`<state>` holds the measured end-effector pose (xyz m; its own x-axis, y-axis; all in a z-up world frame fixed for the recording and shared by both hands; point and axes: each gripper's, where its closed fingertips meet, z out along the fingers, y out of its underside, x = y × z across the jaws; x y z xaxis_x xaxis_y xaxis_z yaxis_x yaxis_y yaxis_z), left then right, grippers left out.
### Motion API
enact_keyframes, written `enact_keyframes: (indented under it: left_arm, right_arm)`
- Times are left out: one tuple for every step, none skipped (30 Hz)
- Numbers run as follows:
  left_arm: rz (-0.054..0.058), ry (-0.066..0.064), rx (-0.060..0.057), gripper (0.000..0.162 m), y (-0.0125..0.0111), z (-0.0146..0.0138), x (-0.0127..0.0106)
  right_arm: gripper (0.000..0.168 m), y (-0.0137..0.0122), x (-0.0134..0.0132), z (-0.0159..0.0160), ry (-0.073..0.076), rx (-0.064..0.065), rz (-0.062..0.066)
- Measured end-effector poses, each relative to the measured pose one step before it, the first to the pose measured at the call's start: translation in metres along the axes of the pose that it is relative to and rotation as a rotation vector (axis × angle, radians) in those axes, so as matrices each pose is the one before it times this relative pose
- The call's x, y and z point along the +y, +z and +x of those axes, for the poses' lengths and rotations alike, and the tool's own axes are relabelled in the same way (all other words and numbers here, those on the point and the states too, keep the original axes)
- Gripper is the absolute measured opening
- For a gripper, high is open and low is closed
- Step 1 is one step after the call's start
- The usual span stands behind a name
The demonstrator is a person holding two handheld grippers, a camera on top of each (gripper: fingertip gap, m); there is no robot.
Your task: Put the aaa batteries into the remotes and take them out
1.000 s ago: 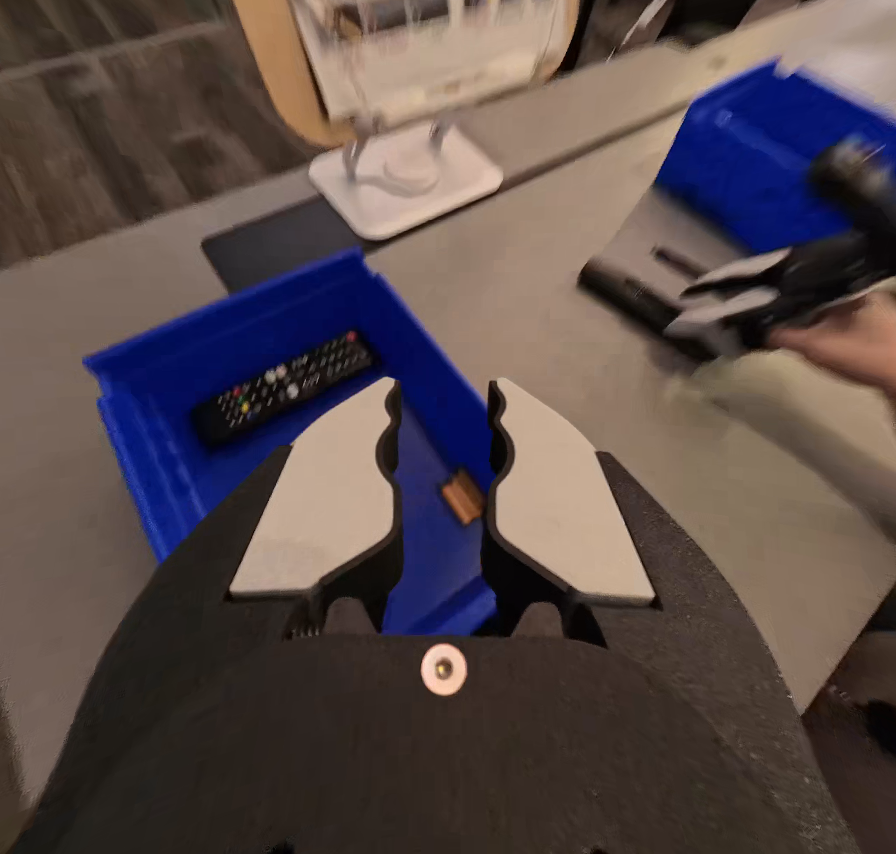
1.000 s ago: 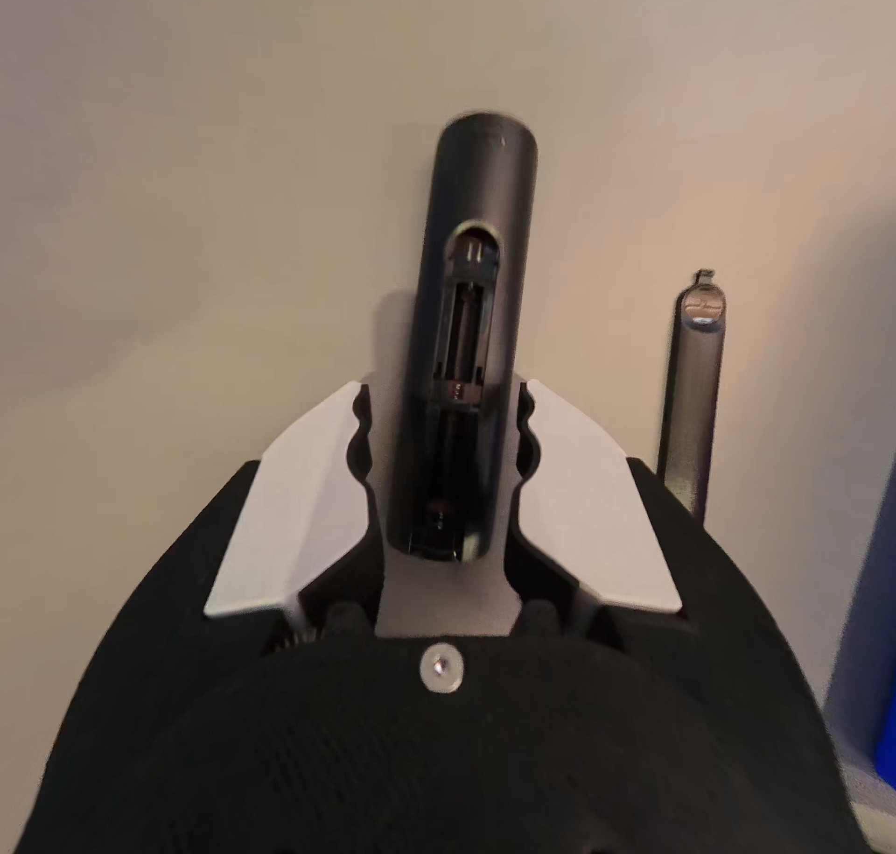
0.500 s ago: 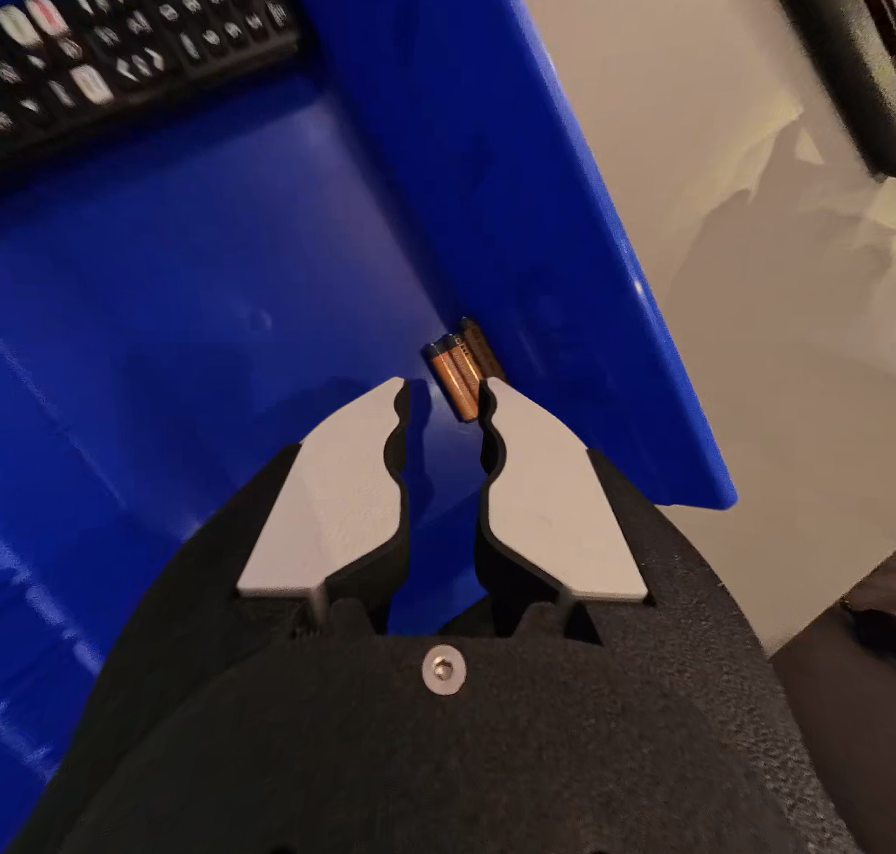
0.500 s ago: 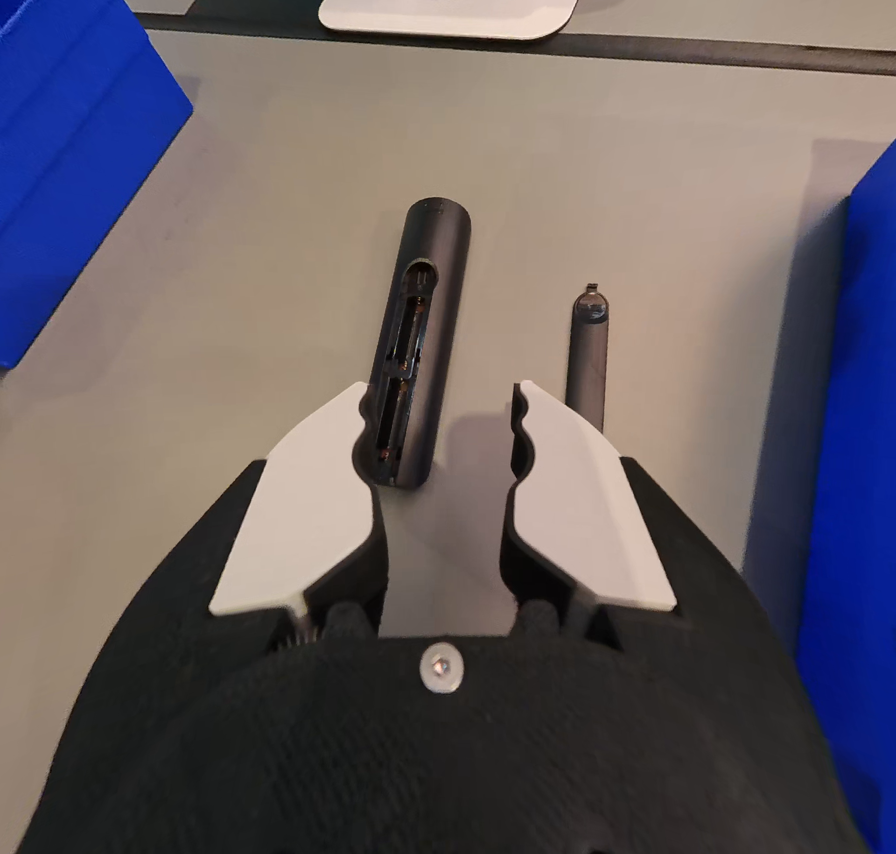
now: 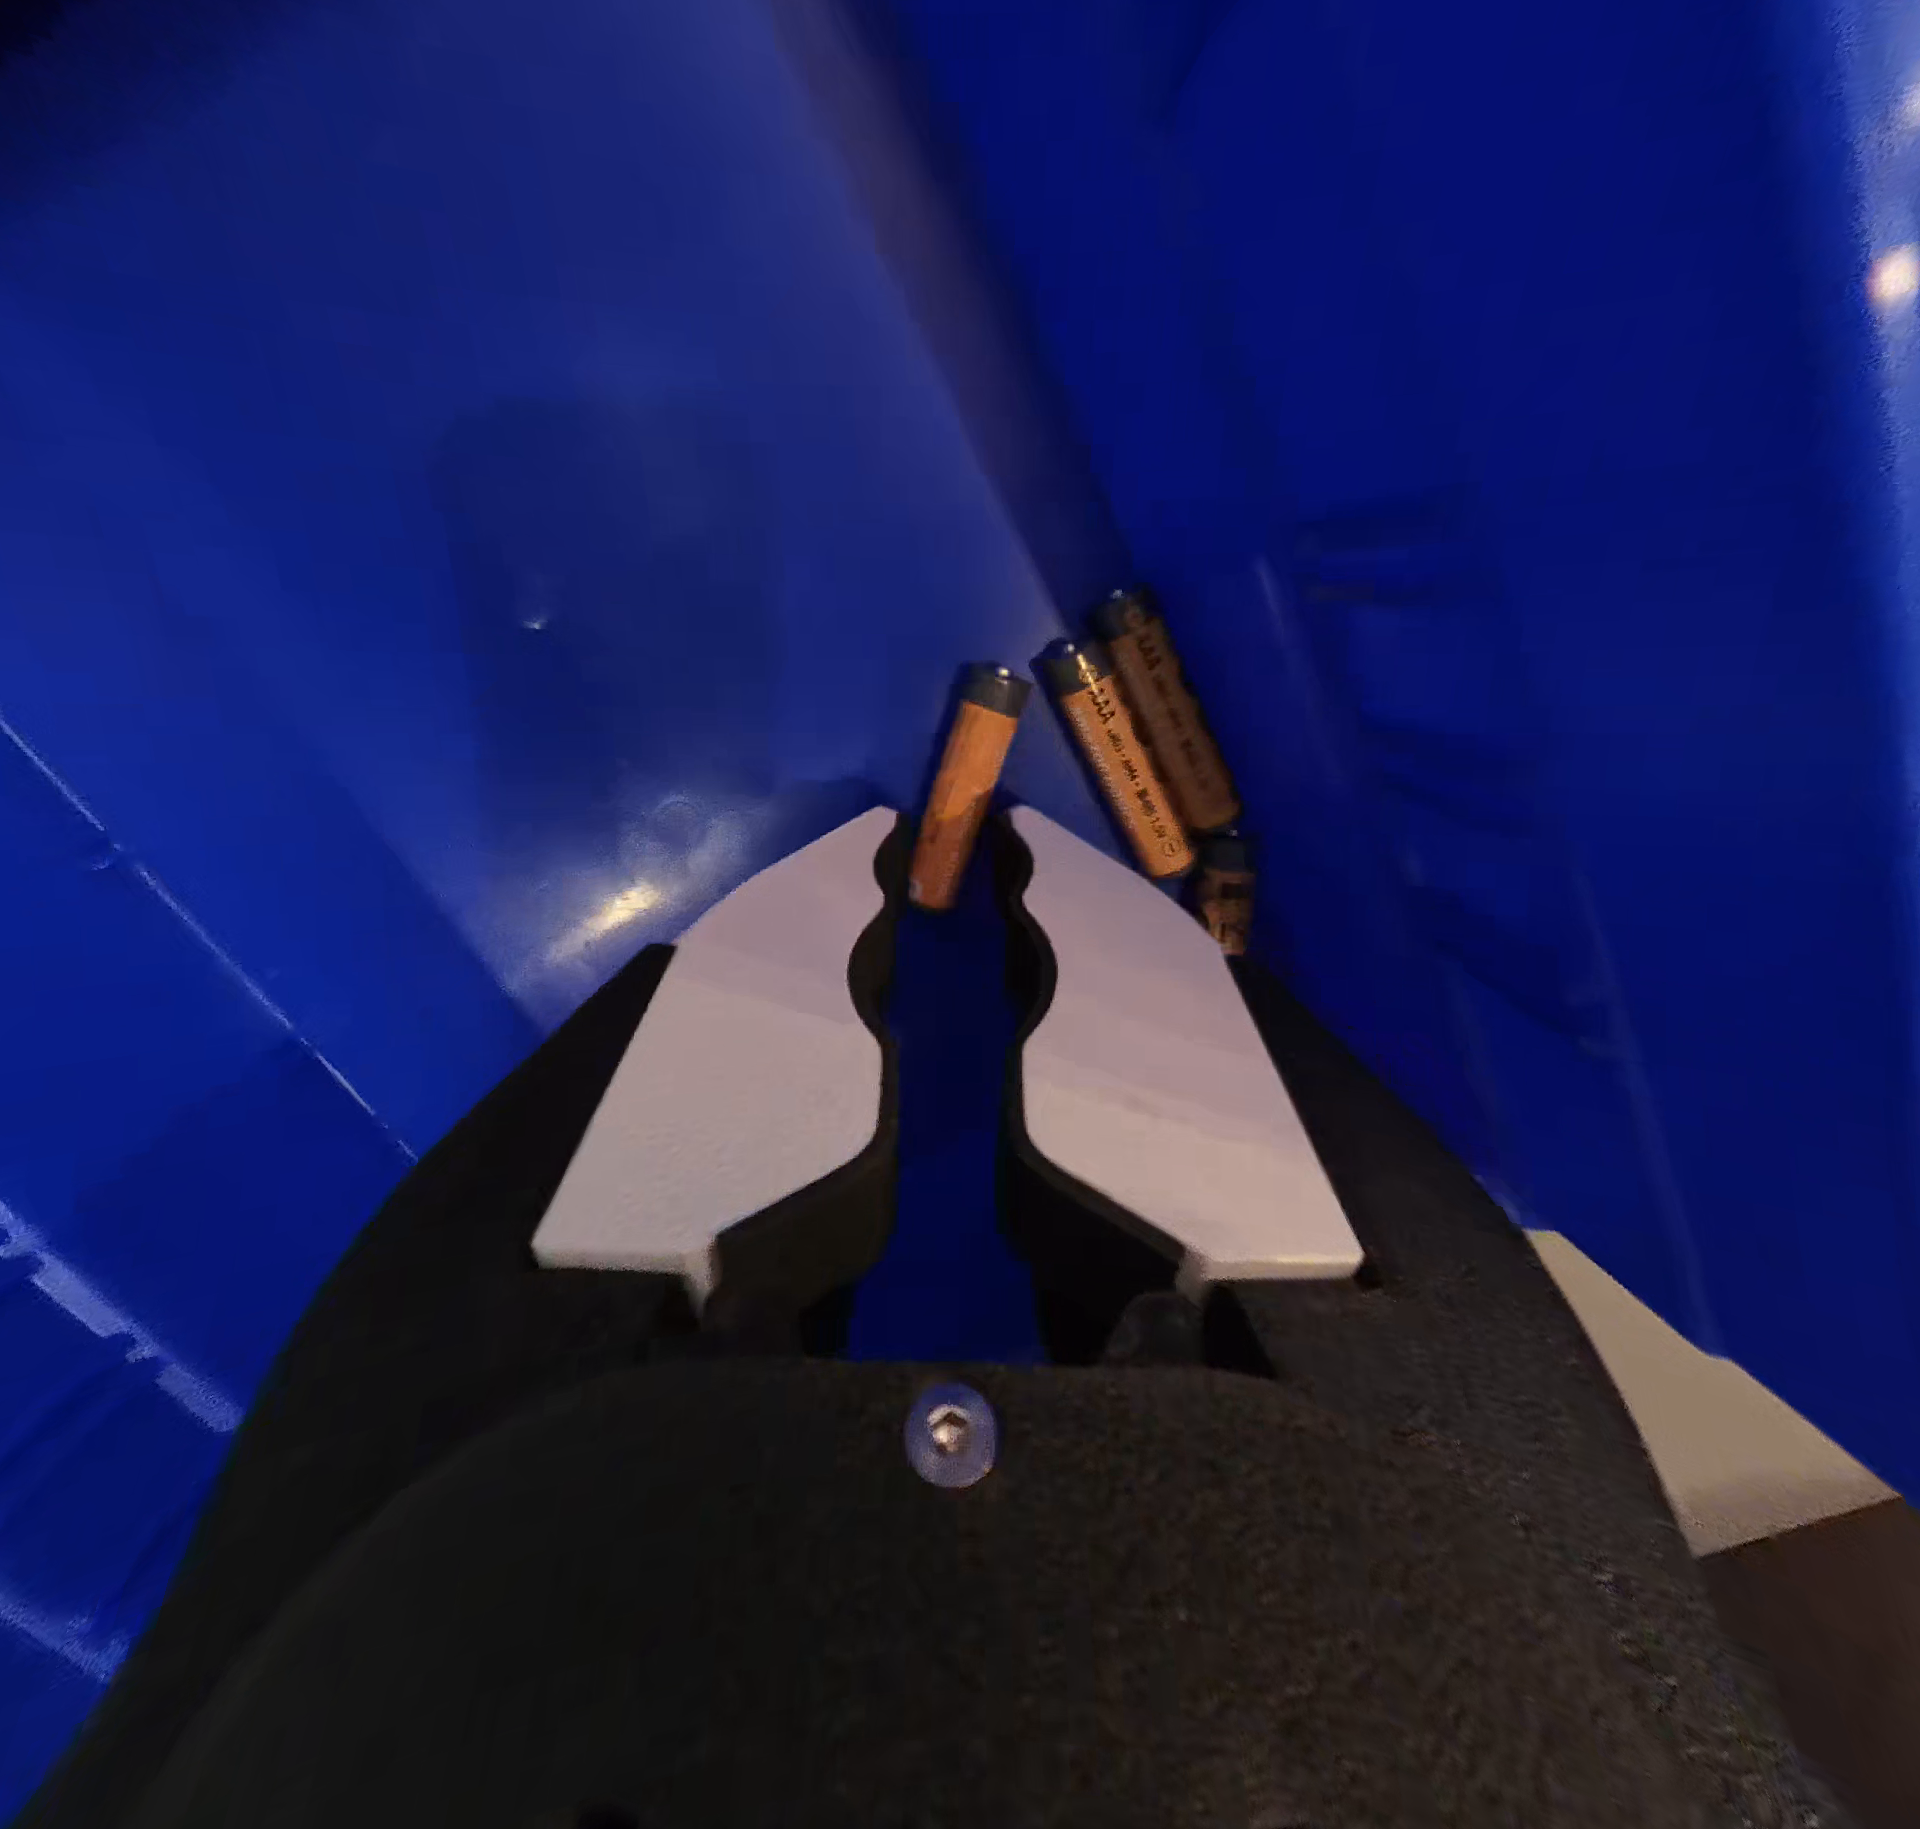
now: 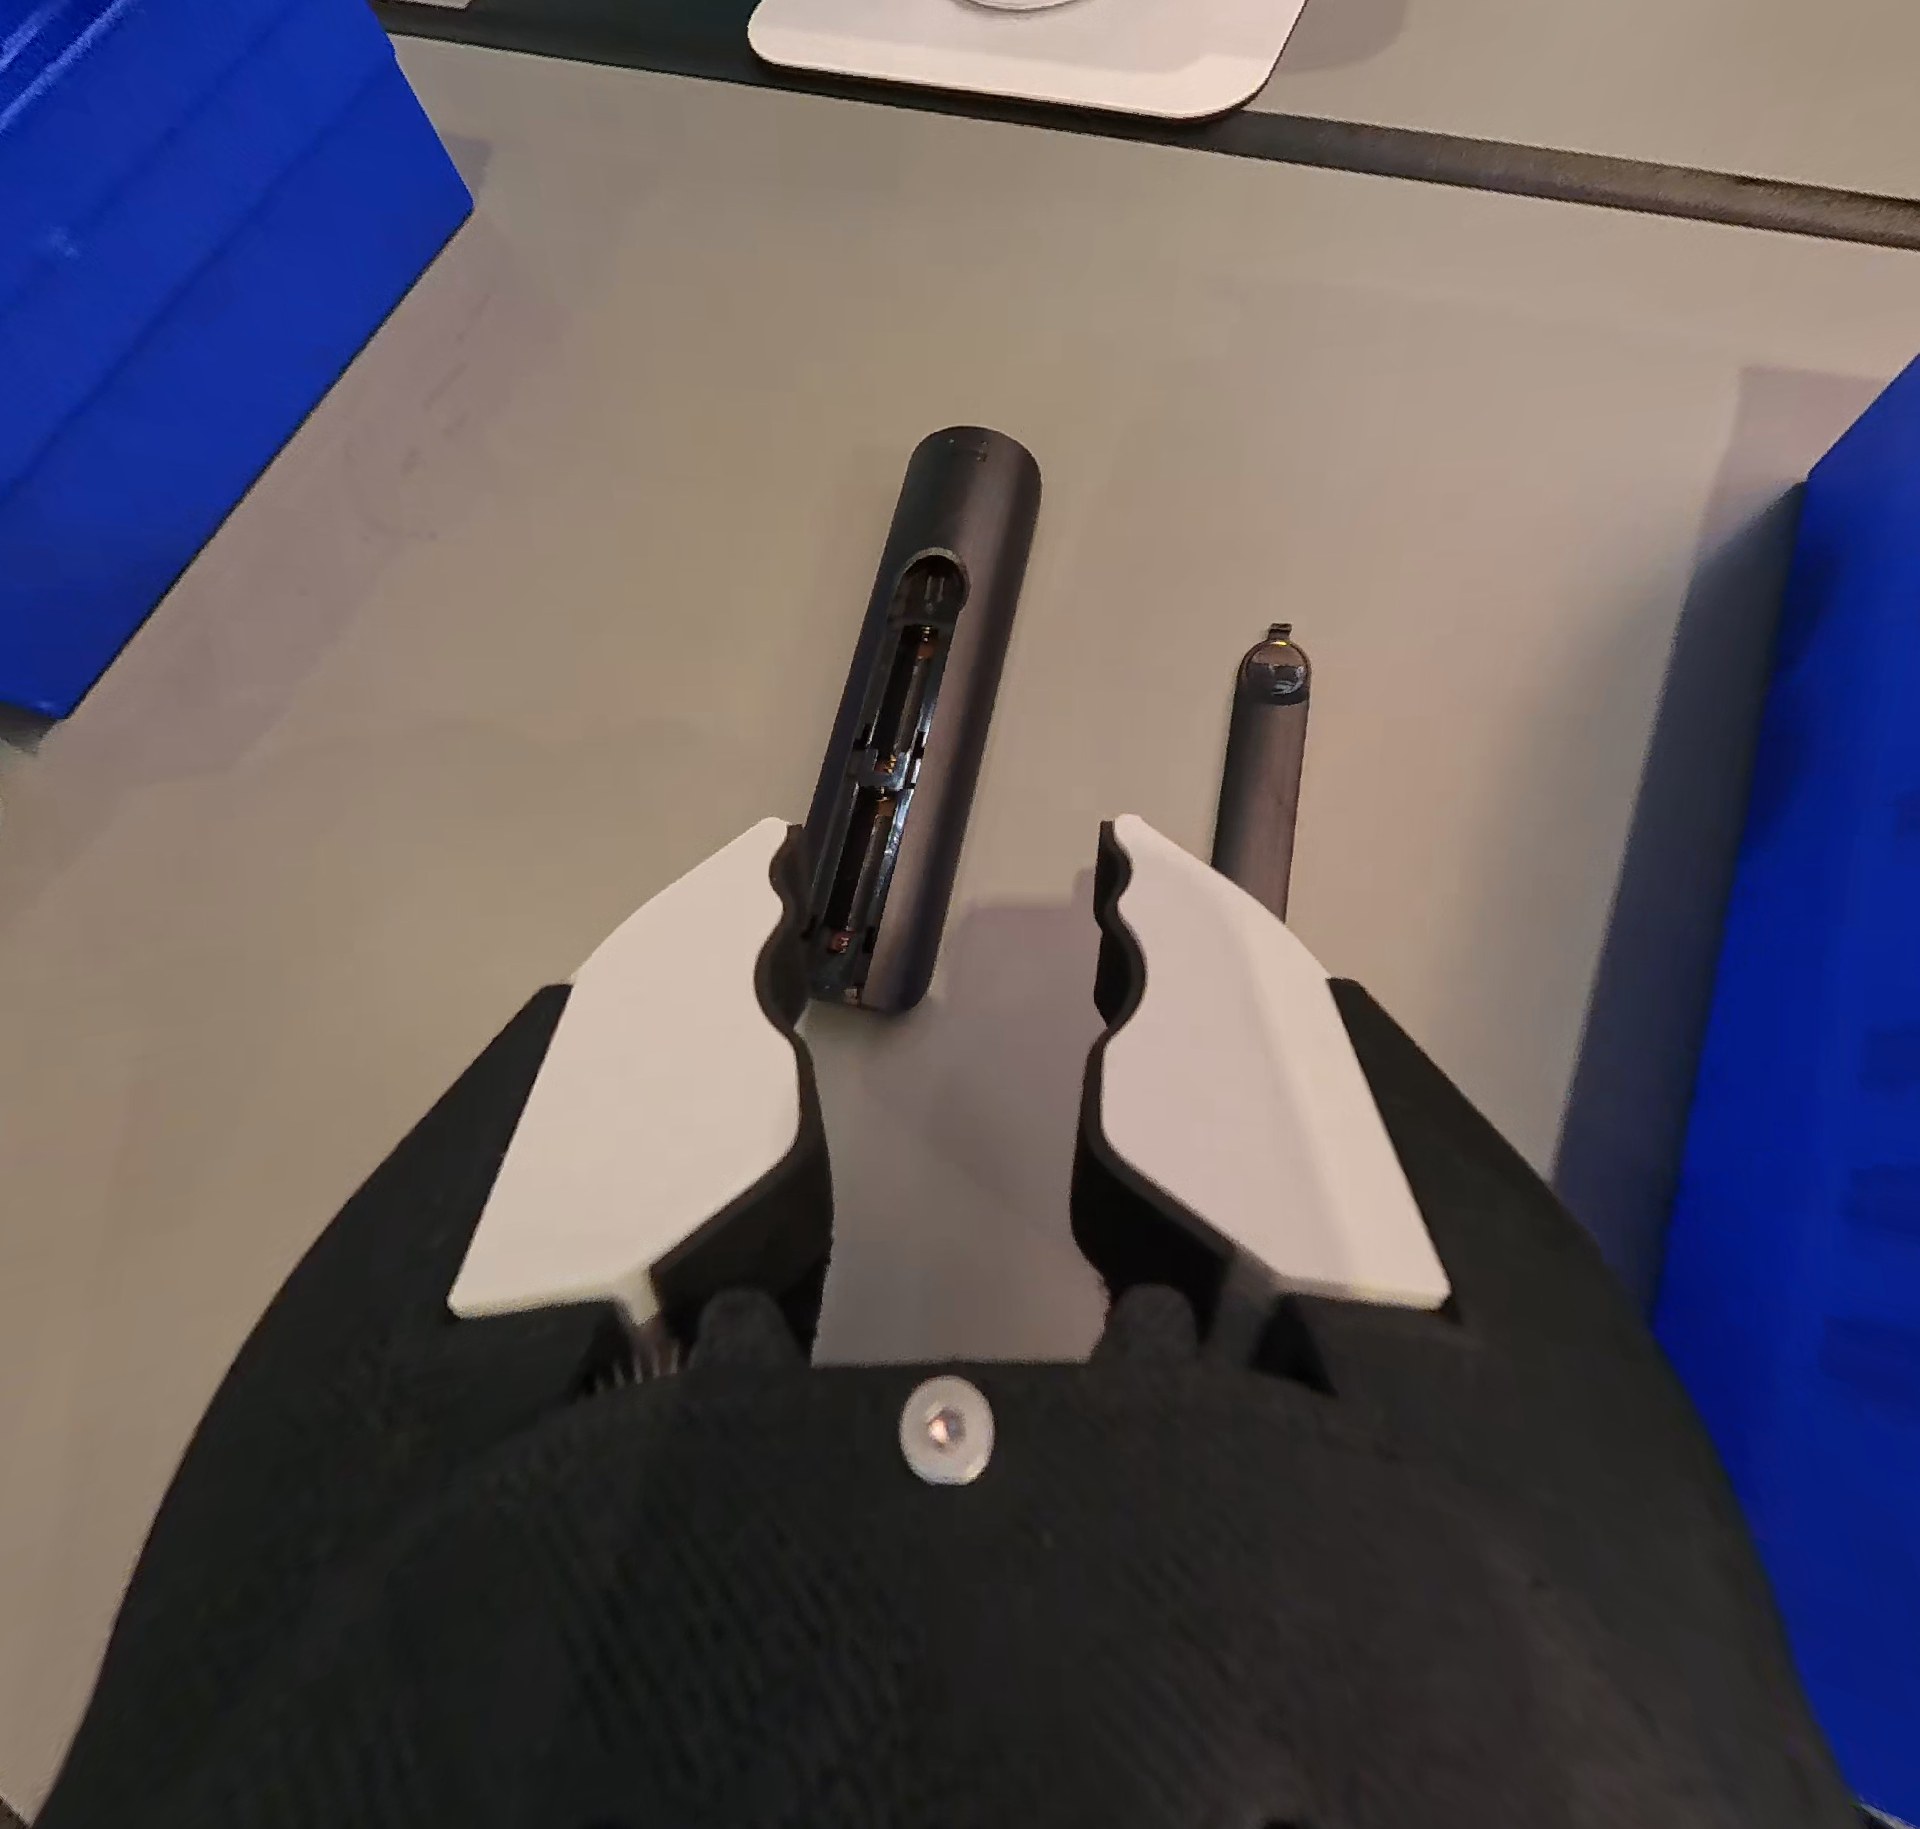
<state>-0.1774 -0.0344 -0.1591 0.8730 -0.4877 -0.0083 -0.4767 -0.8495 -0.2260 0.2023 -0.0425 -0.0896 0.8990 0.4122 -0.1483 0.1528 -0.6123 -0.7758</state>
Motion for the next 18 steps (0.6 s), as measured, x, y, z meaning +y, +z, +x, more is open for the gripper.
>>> enact_keyframes:
  left_arm:
    - [-0.0027,0.0046,-0.0003,0.012,-0.00021,-0.00014,-0.00049]
    - [-0.0036,0.0027,0.0050,0.011,-0.00007,0.00012,0.00011]
    - [-0.0008,0.0071,0.0044,0.010,-0.00004,-0.00020,0.00004]
    - [0.0031,0.0097,0.0027,0.010,-0.00018,-0.00040,0.00002]
    - [0.0030,0.0068,-0.0041,0.010,-0.00021,-0.00180,0.00058]
    - [0.0030,0.0069,-0.0111,0.010,-0.00066,-0.00302,0.00114]
    - [0.0127,0.0043,-0.0138,0.010,-0.00243,-0.00413,0.00036]
    - [0.0262,-0.0044,-0.0125,0.011,-0.00526,-0.00471,-0.00102]
    - [0.0357,-0.0111,-0.0070,0.011,-0.00846,-0.00422,-0.00242]
    - [0.0432,-0.0113,-0.0024,0.011,-0.01254,-0.00249,-0.00398]
    - [0.0486,-0.0030,0.0052,0.010,-0.01661,0.00151,-0.00563]
    - [0.0551,0.0070,0.0137,0.010,-0.01973,0.00737,-0.00816]
    - [0.0596,0.0354,0.0300,0.010,-0.01995,0.01527,-0.01131]
    - [0.0565,0.0570,0.0479,0.010,-0.01738,0.02234,-0.01391]
    - [0.0493,0.0585,0.0613,0.010,-0.01173,0.02681,-0.01644]
    - [0.0373,0.0525,0.0648,0.010,-0.00333,0.02762,-0.01727]
    - [0.0169,0.0428,0.0546,0.010,0.00590,0.02467,-0.01514]
    - [-0.0162,0.0462,0.0342,0.010,0.01452,0.01866,-0.01001]
  right_arm:
    - [0.054,-0.00059,0.00018,-0.00012,-0.0035,0.0022,0.0002]
    - [0.054,-0.00045,0.00045,-0.00023,-0.0034,0.0003,0.0001]
    - [0.054,-0.00036,0.00059,-0.00021,-0.0030,-0.0002,0.0003]
    - [0.054,-0.00031,0.00083,0.00024,-0.0013,0.0001,0.0003]
    - [0.054,-0.00048,0.00105,0.00026,0.0007,-0.0013,0.0002]
    - [0.054,-0.00053,0.00109,0.00033,0.0015,-0.0032,0.0010]
    - [0.054,-0.00086,0.00107,0.00069,0.0020,-0.0018,0.0025]
    - [0.054,-0.00128,0.00088,0.00135,0.0020,0.0016,0.0035]
    - [0.054,-0.00166,0.00062,0.00176,0.0015,0.0038,0.0037]
    - [0.054,-0.00194,0.00038,0.00208,0.0012,0.0053,0.0044]
    - [0.054,-0.00240,-0.00010,0.00240,0.0006,0.0058,0.0047]
    - [0.054,-0.00265,-0.00026,0.00264,-0.0008,0.0065,0.0041]
    - [0.054,-0.00287,-0.00061,0.00290,-0.0029,0.0076,0.0043]
    - [0.054,-0.00288,-0.00100,0.00326,-0.0030,0.0086,0.0058]
    - [0.053,-0.00264,-0.00169,0.00317,0.0002,0.0073,0.0086]
    - [0.053,-0.00237,-0.00233,0.00262,0.0053,0.0026,0.0133]
    - [0.053,-0.00183,-0.00285,0.00155,0.0111,-0.0034,0.0171]
    - [0.053,-0.00134,-0.00242,0.00058,0.0149,-0.0089,0.0170]
